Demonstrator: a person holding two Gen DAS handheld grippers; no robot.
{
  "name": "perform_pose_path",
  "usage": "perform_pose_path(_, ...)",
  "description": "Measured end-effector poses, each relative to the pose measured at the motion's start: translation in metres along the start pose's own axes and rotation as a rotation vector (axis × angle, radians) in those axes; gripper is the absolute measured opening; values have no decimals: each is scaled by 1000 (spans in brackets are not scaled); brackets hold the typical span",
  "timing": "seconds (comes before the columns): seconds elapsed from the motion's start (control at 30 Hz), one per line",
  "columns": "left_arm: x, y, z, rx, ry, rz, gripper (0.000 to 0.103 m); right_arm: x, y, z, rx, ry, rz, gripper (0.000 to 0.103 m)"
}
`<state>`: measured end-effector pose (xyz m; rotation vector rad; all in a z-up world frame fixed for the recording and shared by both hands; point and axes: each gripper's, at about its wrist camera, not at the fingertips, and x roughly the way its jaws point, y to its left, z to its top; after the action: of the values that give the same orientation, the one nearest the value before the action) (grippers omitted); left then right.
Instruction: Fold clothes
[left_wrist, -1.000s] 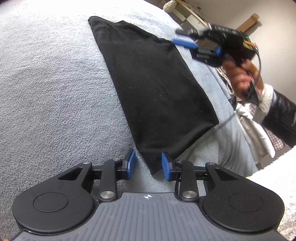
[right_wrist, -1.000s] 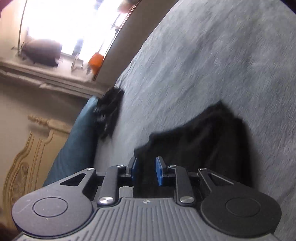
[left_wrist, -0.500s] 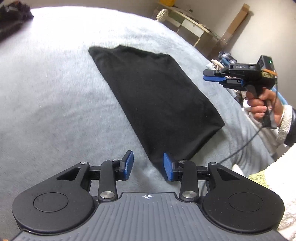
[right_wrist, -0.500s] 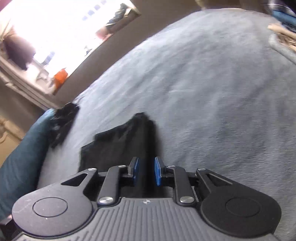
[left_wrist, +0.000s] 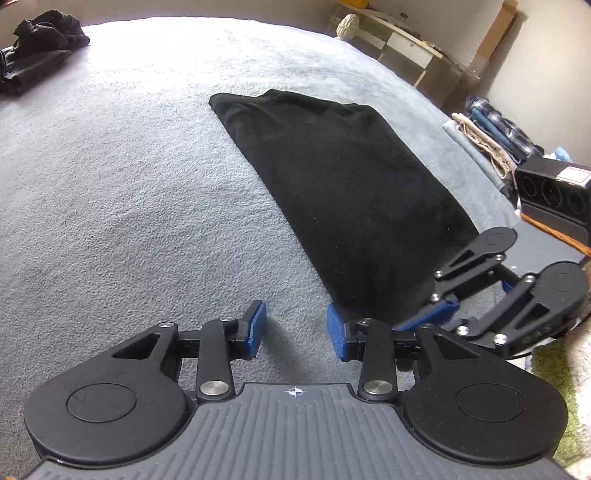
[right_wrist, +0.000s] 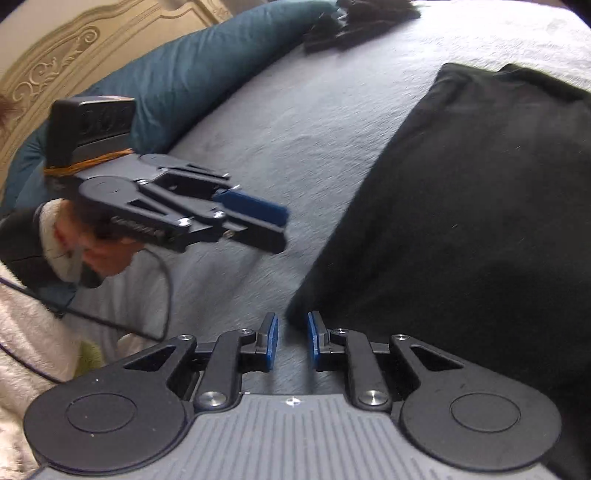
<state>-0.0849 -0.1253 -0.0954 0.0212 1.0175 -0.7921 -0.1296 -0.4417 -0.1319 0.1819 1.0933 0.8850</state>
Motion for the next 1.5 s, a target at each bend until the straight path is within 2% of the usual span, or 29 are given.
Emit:
perform_pose_path(0.17, 4, 1, 5, -6, -11, 0, 36, -6, 5, 15, -10, -109, -43, 18)
perform_pose_path(0.27, 2, 2, 4, -10, -18, 2, 36, 5, 8, 11, -36, -55, -52, 18)
perform_pose_path(0.4, 1, 4, 5, -12, -30, 3, 36, 14, 21, -9, -37, 34, 33, 18)
perform_pose_path(0.5, -1, 0, 10, -2, -56, -28, 36, 2, 24, -13, -21, 19, 31, 18)
perform_pose_path(0.57, -3, -8, 14, 27, -87, -75, 36, -18, 21, -9, 2, -36, -6, 18)
perform_pose_path(0.67, 1, -26, 18, 90, -103, -163, 37, -49, 12, -3, 23, -124, -128, 18)
perform_pose_path(0.73, 13, -39, 17, 124, -79, -206, 37, -54, 3, -9, 36, -119, -234, 18)
perform_pose_path(0.8, 30, -49, 11, 151, -32, -206, 37, -53, -6, -19, 54, -87, -330, 18)
perform_pose_path(0.87, 43, -54, 3, 181, 15, -169, 36, -57, -11, -34, 78, -29, -348, 18)
perform_pose_path(0.93, 44, -58, -3, 217, 4, -153, 36, -64, -8, -46, 85, 31, -341, 18)
perform_pose_path(1.03, 45, -56, -1, 204, 15, -165, 36, -82, -3, -50, 61, 55, -355, 18)
perform_pose_path(1.07, 46, -54, 1, 188, 18, -173, 36, -89, -3, -48, 56, 37, -358, 18)
perform_pose_path(1.17, 47, -53, 2, 161, 22, -184, 37, -110, -9, -29, 60, -109, -356, 18)
perform_pose_path(1.23, 46, -54, 1, 164, 23, -181, 37, -109, -11, -17, 30, -150, -412, 19)
perform_pose_path(1.3, 43, -55, 1, 165, 26, -175, 37, -100, -20, -17, -9, -89, -498, 19)
perform_pose_path(1.4, 40, -56, 3, 153, 34, -173, 37, -93, -32, -36, -44, 61, -584, 18)
perform_pose_path(1.5, 28, -53, 7, 142, 23, -172, 37, -108, -24, -44, -36, 116, -588, 18)
